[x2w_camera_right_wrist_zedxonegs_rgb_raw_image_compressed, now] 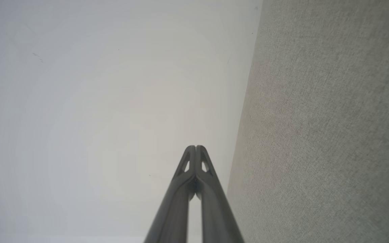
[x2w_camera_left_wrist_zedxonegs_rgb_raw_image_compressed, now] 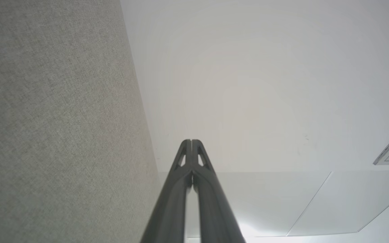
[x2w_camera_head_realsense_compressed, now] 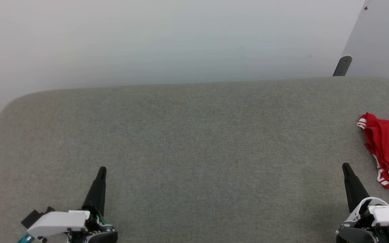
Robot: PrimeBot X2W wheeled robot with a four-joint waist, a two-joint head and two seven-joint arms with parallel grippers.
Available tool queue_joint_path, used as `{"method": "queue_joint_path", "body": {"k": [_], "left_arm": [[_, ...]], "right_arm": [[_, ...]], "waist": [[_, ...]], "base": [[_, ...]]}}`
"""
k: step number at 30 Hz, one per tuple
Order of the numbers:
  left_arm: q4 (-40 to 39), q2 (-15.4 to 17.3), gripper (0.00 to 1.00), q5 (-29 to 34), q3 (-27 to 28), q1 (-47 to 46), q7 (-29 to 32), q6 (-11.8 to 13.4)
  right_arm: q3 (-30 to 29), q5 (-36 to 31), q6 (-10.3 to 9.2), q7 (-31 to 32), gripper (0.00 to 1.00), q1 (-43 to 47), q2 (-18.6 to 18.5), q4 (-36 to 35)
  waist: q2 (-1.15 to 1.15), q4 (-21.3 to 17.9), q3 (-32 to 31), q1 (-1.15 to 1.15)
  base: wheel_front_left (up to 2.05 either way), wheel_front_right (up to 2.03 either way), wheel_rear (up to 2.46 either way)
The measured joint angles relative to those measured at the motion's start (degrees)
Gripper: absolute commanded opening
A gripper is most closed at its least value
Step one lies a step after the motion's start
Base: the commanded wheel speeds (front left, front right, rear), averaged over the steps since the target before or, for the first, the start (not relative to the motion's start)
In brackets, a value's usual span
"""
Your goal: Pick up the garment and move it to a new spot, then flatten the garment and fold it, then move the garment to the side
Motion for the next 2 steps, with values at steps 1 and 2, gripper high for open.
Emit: {"method": "queue_joint_path", "body": {"k": [1, 2], "left_arm": [[0.0, 0.0, 0.00, 0.0, 0.0, 0.0, 0.0, 0.0], [0.0, 0.0, 0.00, 0.0, 0.0, 0.0, 0.0, 0.0]], "right_arm": [[0.0, 0.0, 0.00, 0.0, 0.00, 0.0, 0.0, 0.0], [0.0, 0.0, 0.00, 0.0, 0.00, 0.0, 0.0, 0.0]], "waist": [[0.00, 0.0, 0.0, 0.00], [0.00, 0.0, 0.0, 0.00]], "base": [[0.00, 0.00, 0.00], [0.00, 0.00, 0.00]]}}
